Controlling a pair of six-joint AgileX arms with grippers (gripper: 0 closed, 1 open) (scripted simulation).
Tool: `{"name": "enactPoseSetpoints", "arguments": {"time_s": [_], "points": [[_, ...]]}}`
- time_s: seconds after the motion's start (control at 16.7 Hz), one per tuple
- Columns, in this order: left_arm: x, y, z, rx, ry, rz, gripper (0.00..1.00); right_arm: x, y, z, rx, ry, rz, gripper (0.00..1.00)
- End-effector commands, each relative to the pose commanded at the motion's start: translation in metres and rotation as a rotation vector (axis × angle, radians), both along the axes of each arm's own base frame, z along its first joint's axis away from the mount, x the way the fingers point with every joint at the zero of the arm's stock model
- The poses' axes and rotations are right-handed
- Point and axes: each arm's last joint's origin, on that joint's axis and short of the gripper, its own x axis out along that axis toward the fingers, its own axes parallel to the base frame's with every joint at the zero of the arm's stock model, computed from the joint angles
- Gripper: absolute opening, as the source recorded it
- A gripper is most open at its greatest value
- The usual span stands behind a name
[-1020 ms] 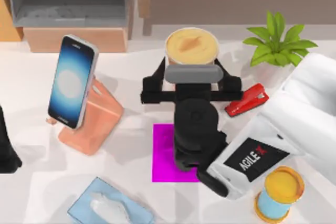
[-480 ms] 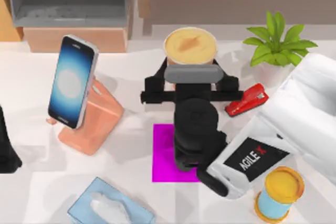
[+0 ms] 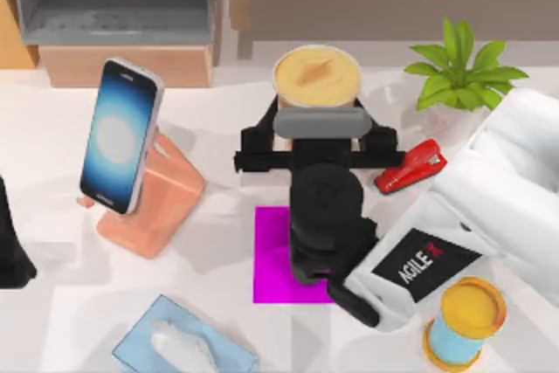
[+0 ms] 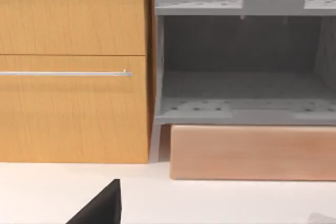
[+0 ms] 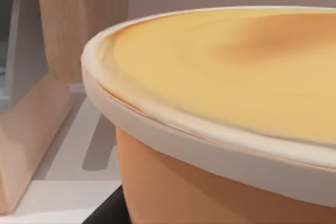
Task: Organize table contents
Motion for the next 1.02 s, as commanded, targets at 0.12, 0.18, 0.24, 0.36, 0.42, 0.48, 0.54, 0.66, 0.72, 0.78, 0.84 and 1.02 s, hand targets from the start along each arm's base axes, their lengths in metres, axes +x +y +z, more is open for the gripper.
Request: {"name": "enactPoseSetpoints", "arguments": {"time_s": [0.12,0.18,0.24,0.36,0.42,0.48,0.54,0.66,0.72,0.78,0.84,1.02], "points": [[0.0,0.0,0.0,0.0,0.0,0.0,1.0,0.0,0.0,0.0,0.0,0.0,0.0,0.0],[0.0,0.0,0.0,0.0,0.0,0.0,1.0,0.0,0.0,0.0,0.0,0.0,0.0,0.0],[0.0,0.0,0.0,0.0,0.0,0.0,1.0,-0.001,0.001,0.001,0.002,0.0,0.002,0.0],[0.0,0.0,0.0,0.0,0.0,0.0,1.0,-0.001,0.001,0.004,0.003,-0.001,0.004,0.0],[0.0,0.0,0.0,0.0,0.0,0.0,1.0,-0.001,0.001,0.007,0.003,-0.001,0.004,0.0],[0.0,0.0,0.0,0.0,0.0,0.0,1.0,-0.001,0.001,0.009,0.002,-0.001,0.003,0.0],[0.0,0.0,0.0,0.0,0.0,0.0,1.0,-0.001,0.001,0.011,0.002,0.0,0.002,0.0],[0.0,0.0,0.0,0.0,0.0,0.0,1.0,-0.001,0.001,0.011,0.002,0.0,0.002,0.0],[0.0,0.0,0.0,0.0,0.0,0.0,1.0,-0.001,0.001,0.01,0.004,-0.001,0.003,0.0],[0.0,0.0,0.0,0.0,0.0,0.0,1.0,-0.001,0.001,0.01,0.004,-0.001,0.003,0.0],[0.0,0.0,0.0,0.0,0.0,0.0,1.0,0.003,0.001,0.016,0.021,-0.016,-0.001,0.0],[0.0,0.0,0.0,0.0,0.0,0.0,1.0,0.023,-0.009,0.053,0.097,-0.09,-0.025,0.0]]}}
